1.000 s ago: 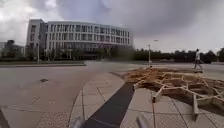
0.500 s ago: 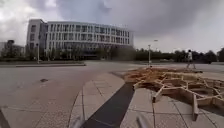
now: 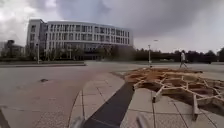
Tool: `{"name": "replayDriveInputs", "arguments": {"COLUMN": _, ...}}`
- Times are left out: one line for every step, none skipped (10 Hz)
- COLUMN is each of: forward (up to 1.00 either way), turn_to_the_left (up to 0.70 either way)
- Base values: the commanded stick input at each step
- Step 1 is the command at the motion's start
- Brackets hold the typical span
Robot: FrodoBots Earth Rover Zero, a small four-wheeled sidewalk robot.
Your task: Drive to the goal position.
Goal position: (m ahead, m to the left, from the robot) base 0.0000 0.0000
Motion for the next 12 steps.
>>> {"name": "replayDriveInputs", "arguments": {"forward": 0.04, "turn_to_the_left": 0.00}}
{"name": "replayDriveInputs", "arguments": {"forward": 0.04, "turn_to_the_left": 0.00}}
{"name": "replayDriveInputs", "arguments": {"forward": 0.04, "turn_to_the_left": 0.00}}
{"name": "replayDriveInputs", "arguments": {"forward": 0.04, "turn_to_the_left": 0.00}}
{"name": "replayDriveInputs", "arguments": {"forward": 0.04, "turn_to_the_left": 0.00}}
{"name": "replayDriveInputs", "arguments": {"forward": 0.04, "turn_to_the_left": 0.00}}
{"name": "replayDriveInputs", "arguments": {"forward": 0.04, "turn_to_the_left": 0.00}}
{"name": "replayDriveInputs", "arguments": {"forward": 0.04, "turn_to_the_left": 0.00}}
{"name": "replayDriveInputs", "arguments": {"forward": 0.04, "turn_to_the_left": 0.00}}
{"name": "replayDriveInputs", "arguments": {"forward": 0.04, "turn_to_the_left": 0.00}}
{"name": "replayDriveInputs", "arguments": {"forward": 0.04, "turn_to_the_left": 0.00}}
{"name": "replayDriveInputs", "arguments": {"forward": 0.04, "turn_to_the_left": 0.00}}
